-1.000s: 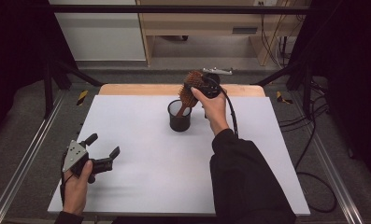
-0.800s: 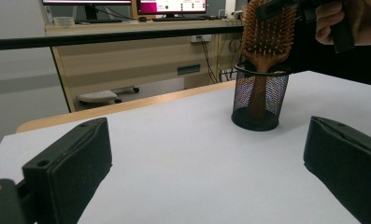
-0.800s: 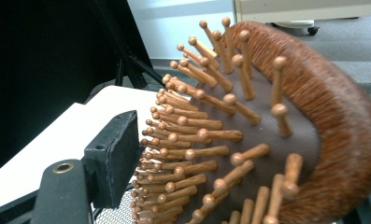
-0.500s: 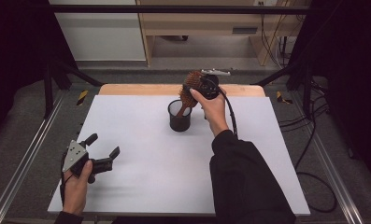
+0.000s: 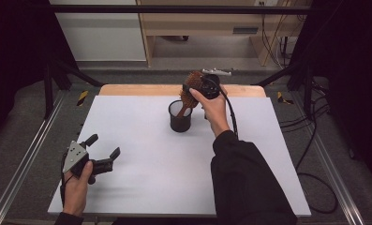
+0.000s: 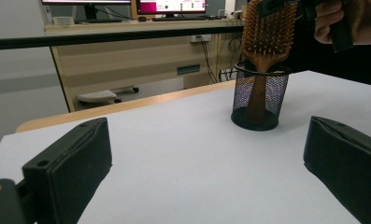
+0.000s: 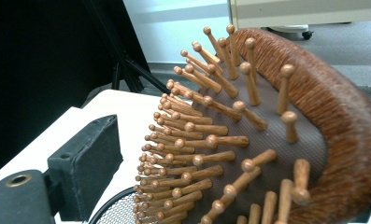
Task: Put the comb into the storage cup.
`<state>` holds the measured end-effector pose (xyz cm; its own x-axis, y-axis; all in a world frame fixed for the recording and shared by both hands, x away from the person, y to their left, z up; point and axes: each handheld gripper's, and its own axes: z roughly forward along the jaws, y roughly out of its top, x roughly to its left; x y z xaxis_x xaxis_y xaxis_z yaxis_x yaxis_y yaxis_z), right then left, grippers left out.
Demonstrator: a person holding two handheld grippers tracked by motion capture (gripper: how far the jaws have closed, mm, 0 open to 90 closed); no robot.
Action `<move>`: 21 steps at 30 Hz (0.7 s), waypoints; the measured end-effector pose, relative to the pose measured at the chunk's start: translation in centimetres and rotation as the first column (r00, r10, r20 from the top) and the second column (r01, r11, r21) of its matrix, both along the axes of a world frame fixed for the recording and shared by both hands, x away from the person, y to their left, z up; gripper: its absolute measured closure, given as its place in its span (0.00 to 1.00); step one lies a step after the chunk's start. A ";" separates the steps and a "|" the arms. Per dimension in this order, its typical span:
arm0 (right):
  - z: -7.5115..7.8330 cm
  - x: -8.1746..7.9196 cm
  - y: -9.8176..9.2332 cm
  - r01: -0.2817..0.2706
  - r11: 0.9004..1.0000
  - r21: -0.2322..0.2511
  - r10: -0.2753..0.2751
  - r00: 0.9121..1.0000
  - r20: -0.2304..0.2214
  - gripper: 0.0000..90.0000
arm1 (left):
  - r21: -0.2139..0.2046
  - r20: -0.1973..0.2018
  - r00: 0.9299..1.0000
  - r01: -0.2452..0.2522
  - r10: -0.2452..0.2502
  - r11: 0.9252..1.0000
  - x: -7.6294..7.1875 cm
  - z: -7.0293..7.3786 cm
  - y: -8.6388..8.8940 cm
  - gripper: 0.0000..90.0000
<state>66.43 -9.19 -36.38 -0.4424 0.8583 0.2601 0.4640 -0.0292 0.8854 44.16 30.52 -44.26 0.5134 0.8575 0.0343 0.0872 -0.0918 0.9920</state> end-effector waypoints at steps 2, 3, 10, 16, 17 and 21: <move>0.0 0.0 0.0 -0.001 1.000 0.001 0.001 1.000 0.001 0.10 | 0.000 0.000 1.000 0.000 0.000 1.000 0.0 0.0 0.0 0.01; 0.0 0.0 0.0 -0.002 1.000 0.000 0.002 1.000 0.002 0.10 | 0.000 0.000 1.000 0.000 0.000 1.000 0.0 0.0 0.0 0.01; 0.2 -0.3 -0.2 0.001 1.000 -0.006 -0.001 1.000 0.008 0.07 | 0.000 0.000 1.000 0.000 0.000 1.000 0.0 0.0 0.0 0.01; 0.6 -0.7 -0.7 0.010 1.000 -0.006 -0.010 1.000 0.014 0.06 | 0.001 0.000 1.000 -0.001 0.001 1.000 0.0 0.0 0.0 0.01; 0.7 -0.8 -0.8 0.012 1.000 -0.007 -0.011 1.000 0.014 0.06 | 0.000 0.000 1.000 -0.001 0.001 1.000 0.0 0.0 0.0 0.01; 1.0 -1.1 -1.3 0.013 1.000 -0.006 -0.013 1.000 0.022 0.06 | 0.001 0.000 1.000 -0.002 0.002 1.000 0.0 0.0 0.0 0.01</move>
